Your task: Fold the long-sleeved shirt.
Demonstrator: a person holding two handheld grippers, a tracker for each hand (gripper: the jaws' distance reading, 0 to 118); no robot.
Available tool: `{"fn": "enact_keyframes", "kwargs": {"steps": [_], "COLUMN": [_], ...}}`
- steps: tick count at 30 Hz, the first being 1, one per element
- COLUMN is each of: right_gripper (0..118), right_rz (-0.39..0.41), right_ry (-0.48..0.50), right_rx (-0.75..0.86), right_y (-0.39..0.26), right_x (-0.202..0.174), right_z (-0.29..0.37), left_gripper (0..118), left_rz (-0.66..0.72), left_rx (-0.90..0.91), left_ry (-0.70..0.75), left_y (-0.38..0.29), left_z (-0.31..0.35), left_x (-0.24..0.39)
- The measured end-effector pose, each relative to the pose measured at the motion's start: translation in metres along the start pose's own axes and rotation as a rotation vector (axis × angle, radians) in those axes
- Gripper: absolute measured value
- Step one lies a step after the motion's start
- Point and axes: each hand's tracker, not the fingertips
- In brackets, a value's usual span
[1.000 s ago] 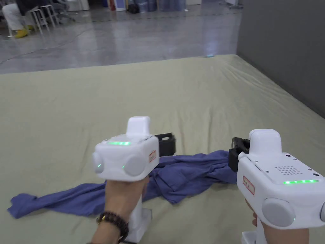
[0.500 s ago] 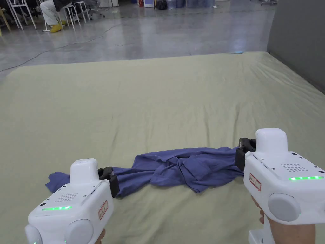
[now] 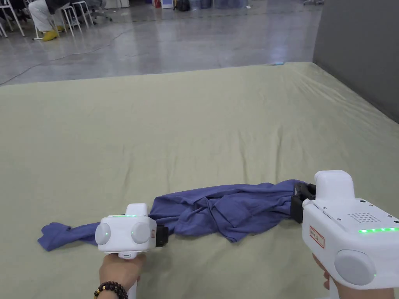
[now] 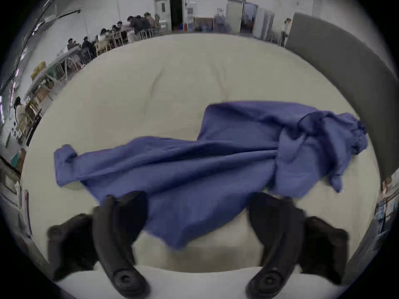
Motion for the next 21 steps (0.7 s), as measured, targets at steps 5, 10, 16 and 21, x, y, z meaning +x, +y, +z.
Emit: {"fn": "enact_keyframes", "kwargs": {"steps": [5,10,16,21], "right_gripper": [4,24,112,105], "right_rz": [-0.012,-0.023,0.001,0.013], "right_ry": [-0.027,-0.053,-0.056,-0.096], "right_rx": [-0.051,-0.123,-0.377,-0.582], "right_y": [-0.002,0.006,0.008,-0.010], "right_x": [0.018,0.045,0.081,0.093], "right_z": [-0.015,-0.055,-0.141,-0.206], "left_gripper": [2,2,2,2], "left_rz": [0.043,0.039,0.039,0.057], "left_rx": [0.147,0.163,0.170,0.166], "left_ry": [-0.054,-0.098,-0.133,-0.142], "left_y": [0.000,0.005,0.010,0.013], "left_z": [0.025,0.048,0.053,0.051], "left_x": [0.003,-0.003,-0.007,-0.010]}}
